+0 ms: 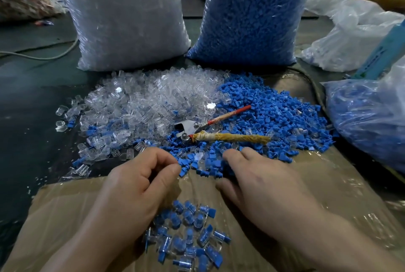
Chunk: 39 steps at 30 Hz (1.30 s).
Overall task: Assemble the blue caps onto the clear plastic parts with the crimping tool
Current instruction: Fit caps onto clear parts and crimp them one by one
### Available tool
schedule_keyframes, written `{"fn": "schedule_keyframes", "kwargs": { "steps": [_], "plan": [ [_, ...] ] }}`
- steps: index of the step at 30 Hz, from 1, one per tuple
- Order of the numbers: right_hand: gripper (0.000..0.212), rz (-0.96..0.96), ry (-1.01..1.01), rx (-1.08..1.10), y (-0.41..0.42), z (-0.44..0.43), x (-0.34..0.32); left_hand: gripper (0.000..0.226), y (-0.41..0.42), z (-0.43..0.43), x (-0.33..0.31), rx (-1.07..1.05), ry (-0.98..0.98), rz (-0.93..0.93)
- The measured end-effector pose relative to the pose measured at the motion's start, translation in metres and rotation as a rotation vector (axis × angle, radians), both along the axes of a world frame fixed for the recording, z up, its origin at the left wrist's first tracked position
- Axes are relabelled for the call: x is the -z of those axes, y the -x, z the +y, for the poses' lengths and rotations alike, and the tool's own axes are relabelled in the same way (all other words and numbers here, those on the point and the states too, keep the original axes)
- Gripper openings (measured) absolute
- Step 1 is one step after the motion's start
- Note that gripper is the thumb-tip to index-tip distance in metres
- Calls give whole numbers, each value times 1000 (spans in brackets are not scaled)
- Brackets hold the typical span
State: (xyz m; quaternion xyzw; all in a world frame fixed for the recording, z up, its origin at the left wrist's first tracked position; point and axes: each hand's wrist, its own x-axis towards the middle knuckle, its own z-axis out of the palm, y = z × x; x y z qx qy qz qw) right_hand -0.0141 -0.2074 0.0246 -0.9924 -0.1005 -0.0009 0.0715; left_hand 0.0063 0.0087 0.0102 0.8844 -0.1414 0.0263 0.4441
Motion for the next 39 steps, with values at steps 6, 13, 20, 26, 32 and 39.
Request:
{"fn": "schedule_keyframes", "kwargs": {
  "steps": [6,13,20,26,32,39],
  "plan": [
    [10,7,-132,-15,-27,21,1,27,2,-2,-1,53,-149,-11],
    [9,-54,-244,-38,-45,39,4,30,-2,0,6,11,-101,4],
    [20,19,-626,47,-30,16,-7,38,-9,3,19,-139,113,46],
    [20,206,-666,-46,-31,27,-4,27,-8,-3,17,-161,584,305],
    [16,116,-802,-38,-34,29,2,12,-4,-3,17,34,335,212],
    [12,-13,-945,-38,-27,24,-2,22,-10,2,16,-97,500,170]
  ]
}}
